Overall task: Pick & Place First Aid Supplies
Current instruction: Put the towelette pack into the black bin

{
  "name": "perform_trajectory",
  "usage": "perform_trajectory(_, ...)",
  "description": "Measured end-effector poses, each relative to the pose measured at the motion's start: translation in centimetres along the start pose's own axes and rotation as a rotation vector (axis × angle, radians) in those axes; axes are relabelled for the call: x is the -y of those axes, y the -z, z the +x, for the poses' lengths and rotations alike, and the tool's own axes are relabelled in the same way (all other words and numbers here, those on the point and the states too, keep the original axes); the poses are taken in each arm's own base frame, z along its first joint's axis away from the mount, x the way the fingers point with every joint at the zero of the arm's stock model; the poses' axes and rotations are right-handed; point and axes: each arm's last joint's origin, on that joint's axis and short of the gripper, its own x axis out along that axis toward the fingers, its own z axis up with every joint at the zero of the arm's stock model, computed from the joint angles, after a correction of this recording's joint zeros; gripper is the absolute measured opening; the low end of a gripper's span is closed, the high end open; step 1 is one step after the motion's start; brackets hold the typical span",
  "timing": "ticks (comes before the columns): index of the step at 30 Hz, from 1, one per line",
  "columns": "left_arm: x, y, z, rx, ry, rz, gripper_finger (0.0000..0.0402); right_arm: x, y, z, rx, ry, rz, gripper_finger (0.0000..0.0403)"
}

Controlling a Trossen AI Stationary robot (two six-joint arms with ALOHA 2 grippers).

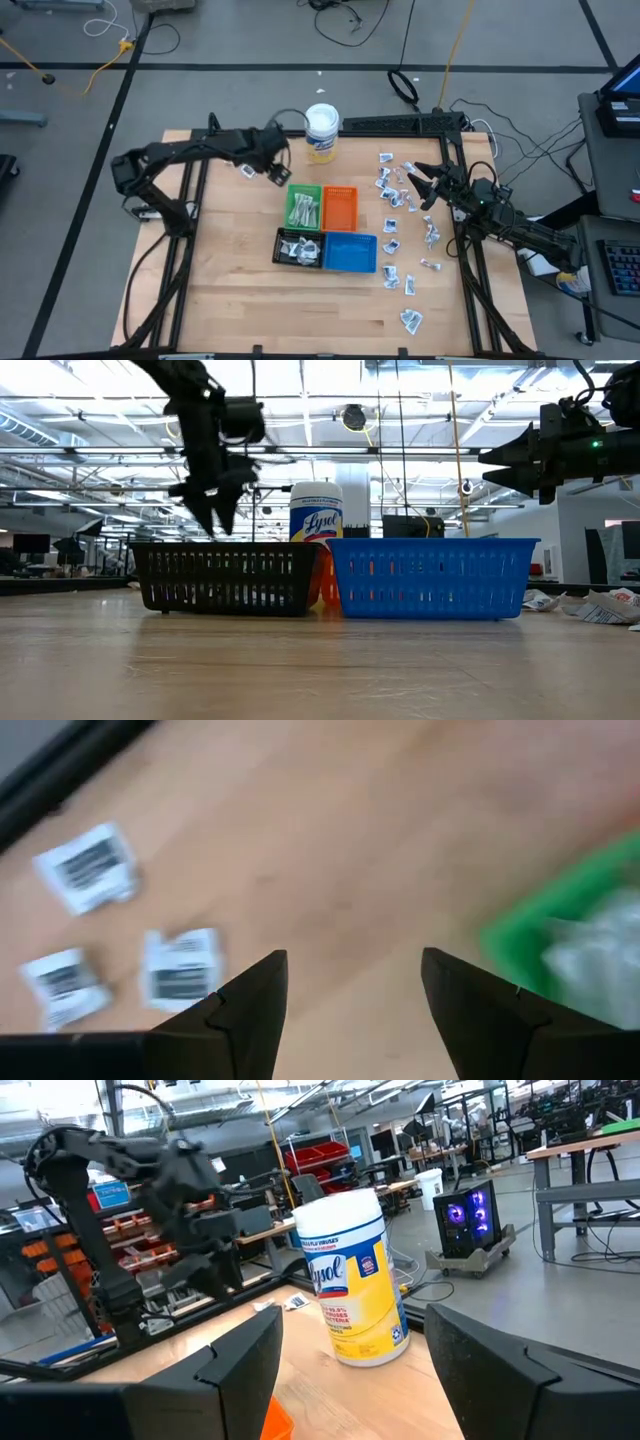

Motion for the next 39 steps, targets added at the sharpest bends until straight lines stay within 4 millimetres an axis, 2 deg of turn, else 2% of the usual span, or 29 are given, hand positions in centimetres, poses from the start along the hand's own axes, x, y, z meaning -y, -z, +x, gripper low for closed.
perform_trajectory(9, -7.3, -0.8, 1.4, -0.053, -0.099, -0.156, 0.0237, 0.0, 0.0, 0.0, 0.000, 0.000, 0.000, 0.0243)
perform_trajectory(15, -10.3, -0.5, 1.7, -0.100, -0.138, -0.217, 0.0237, 0.0, 0.0, 0.0, 0.000, 0.000, 0.000, 0.0242)
perform_trajectory(18, -10.5, -0.4, 2.3, -0.093, -0.137, -0.183, 0.0237, 0.0, 0.0, 0.0, 0.000, 0.000, 0.000, 0.0242)
perform_trajectory(31, -9.9, 2.1, 8.0, -0.122, -0.085, -0.141, 0.0237, 0.0, 0.0, 0.0, 0.000, 0.000, 0.000, 0.0242)
perform_trajectory(36, -9.4, 2.2, 8.8, -0.109, -0.059, -0.104, 0.0233, 0.0, 0.0, 0.0, 0.000, 0.000, 0.000, 0.0242)
perform_trajectory(39, -9.4, 2.2, 8.9, -0.110, -0.053, -0.104, 0.0202, 0.0, 0.0, 0.0, 0.000, 0.000, 0.000, 0.0242)
